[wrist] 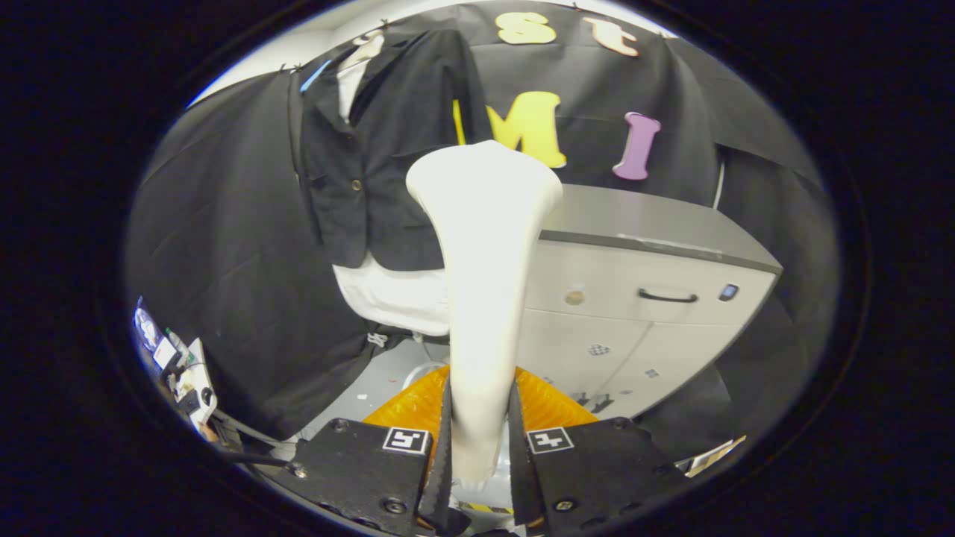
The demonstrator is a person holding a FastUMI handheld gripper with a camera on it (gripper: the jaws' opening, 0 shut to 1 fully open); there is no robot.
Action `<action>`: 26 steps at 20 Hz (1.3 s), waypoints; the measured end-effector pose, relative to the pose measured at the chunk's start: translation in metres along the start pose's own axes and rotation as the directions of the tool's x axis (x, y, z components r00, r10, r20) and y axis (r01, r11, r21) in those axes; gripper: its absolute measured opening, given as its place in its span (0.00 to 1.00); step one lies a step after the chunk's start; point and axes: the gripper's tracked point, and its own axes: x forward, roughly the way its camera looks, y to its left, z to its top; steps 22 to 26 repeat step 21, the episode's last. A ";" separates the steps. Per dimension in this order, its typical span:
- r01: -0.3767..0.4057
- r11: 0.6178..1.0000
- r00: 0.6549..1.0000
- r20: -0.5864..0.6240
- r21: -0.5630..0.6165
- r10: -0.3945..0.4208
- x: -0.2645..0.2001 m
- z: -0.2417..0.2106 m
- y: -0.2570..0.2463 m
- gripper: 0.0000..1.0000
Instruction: Iron the clothes twice with a garment steamer, once on the left side and once on the right side.
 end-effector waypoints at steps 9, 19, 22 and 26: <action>0.107 0.986 0.994 -0.002 0.126 -0.107 -0.076 -0.066 -0.152 0.35; 0.137 0.973 0.991 -0.020 0.185 -0.135 -0.124 -0.138 -0.187 0.35; 0.143 0.968 0.990 -0.031 0.205 -0.140 -0.126 -0.148 -0.188 0.35; 0.143 0.968 0.990 -0.031 0.205 -0.140 -0.126 -0.148 -0.188 0.35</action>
